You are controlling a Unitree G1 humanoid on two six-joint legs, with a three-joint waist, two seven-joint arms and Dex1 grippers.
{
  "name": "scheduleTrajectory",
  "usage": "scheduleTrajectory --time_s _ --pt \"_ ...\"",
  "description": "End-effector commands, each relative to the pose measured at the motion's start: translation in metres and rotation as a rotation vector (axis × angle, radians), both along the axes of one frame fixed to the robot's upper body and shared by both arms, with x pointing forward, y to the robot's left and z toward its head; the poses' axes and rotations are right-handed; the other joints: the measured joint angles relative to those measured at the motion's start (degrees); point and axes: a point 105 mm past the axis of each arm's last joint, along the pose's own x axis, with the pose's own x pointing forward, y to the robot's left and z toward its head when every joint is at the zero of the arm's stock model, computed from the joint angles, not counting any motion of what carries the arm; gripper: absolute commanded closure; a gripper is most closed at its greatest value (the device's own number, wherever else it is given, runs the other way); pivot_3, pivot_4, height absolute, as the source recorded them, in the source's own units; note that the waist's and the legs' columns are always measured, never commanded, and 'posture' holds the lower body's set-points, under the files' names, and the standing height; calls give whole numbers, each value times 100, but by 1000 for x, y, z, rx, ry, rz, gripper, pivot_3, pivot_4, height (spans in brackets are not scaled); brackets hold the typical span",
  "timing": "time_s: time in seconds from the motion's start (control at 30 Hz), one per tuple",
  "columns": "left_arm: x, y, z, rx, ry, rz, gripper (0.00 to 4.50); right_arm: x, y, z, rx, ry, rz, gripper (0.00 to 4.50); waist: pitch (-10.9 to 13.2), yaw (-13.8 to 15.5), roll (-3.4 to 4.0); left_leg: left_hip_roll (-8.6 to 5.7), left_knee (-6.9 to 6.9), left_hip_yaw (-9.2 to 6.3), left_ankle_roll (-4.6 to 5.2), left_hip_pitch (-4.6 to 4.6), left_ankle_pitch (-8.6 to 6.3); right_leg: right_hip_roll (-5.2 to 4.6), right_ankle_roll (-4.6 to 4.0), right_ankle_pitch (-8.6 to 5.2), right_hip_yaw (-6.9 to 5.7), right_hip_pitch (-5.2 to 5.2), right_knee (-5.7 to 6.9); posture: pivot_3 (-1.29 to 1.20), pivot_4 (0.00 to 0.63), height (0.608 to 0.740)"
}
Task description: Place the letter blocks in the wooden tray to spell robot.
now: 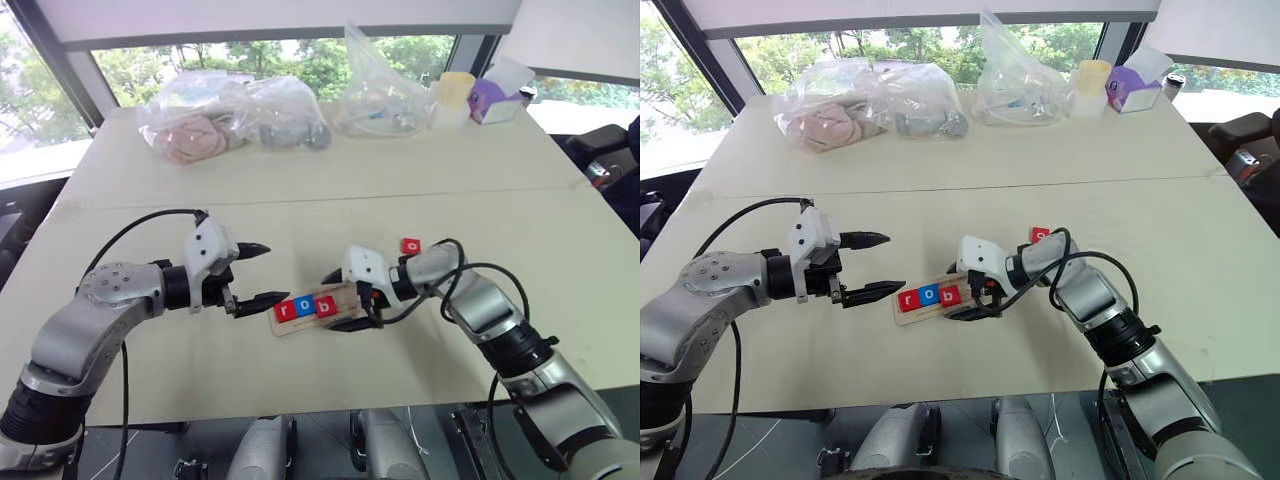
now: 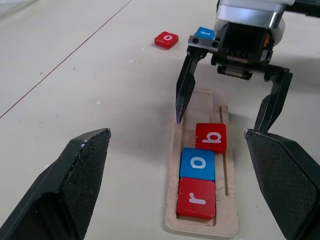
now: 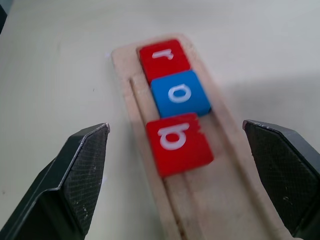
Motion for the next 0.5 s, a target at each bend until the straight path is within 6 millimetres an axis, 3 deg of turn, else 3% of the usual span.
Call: scheduleTrajectory --time_s 0.03,0.5 --pt "0 4 14 4 -64 3 0 4 3 2 15 -43 -2 86 0 3 0 0 0 0 0 0 0 0 0 0 0 0 1 0 150 725" --pt "-2 0 13 -5 -60 -4 0 20 1 -3 28 -47 -55 86 0 8 0 0 0 0 0 1 0 0 0 0 0 1 3 0 150 725"
